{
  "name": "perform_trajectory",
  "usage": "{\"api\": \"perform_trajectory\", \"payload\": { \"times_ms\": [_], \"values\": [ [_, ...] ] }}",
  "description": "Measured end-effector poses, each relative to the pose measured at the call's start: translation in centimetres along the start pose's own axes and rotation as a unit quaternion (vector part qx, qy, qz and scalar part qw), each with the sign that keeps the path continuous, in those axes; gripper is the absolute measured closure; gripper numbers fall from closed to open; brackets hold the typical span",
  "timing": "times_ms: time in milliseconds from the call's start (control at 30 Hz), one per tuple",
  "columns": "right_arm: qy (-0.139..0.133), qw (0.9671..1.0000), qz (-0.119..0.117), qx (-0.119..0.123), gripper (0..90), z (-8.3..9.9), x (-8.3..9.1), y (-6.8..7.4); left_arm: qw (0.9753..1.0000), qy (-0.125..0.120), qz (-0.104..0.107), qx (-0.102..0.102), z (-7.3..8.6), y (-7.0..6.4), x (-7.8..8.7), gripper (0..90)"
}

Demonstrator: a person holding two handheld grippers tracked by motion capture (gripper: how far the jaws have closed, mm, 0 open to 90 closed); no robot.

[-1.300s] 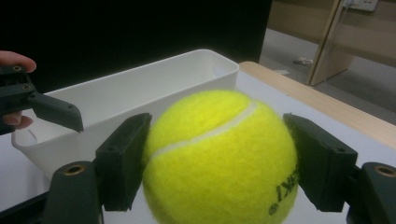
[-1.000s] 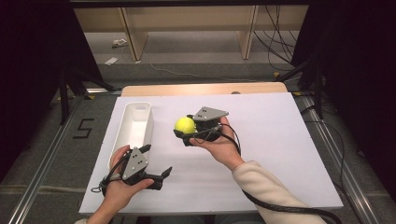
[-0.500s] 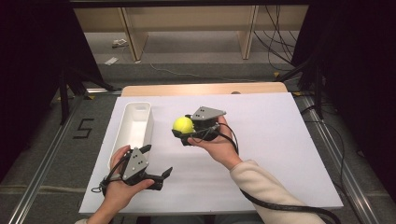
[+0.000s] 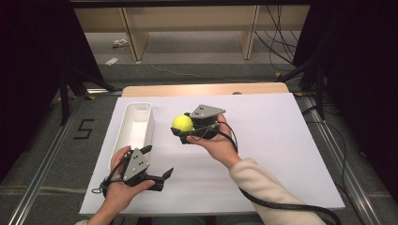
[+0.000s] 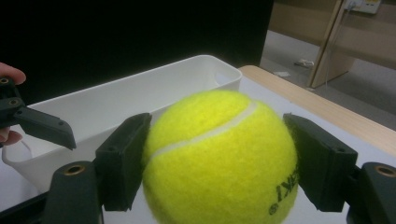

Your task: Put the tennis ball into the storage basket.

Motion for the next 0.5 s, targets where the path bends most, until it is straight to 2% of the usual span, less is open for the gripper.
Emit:
{"api": "perform_trajectory", "payload": {
  "times_ms": [367,500],
  "values": [
    [0.006,1.0000,0.001,-0.003,27.2,0.37,-0.31,-0.08,0.9999,0.005,0.007,0.013,0.09,-0.28,0.03,0.0],
    [0.007,1.0000,0.000,-0.003,27.2,0.41,-0.54,0.04,0.9999,0.005,0.007,0.012,0.08,-0.30,0.01,0.0]
  ]
}}
Point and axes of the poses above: each handheld gripper's, and its own axes: x roughly backward along the jaws, z roughly out of its underside, y roughly to its left, the point moved 5 cm from there along -x, roughly forward along the jaws, and after that the axes turned 10 degrees about -y, right-handed, at the moved point
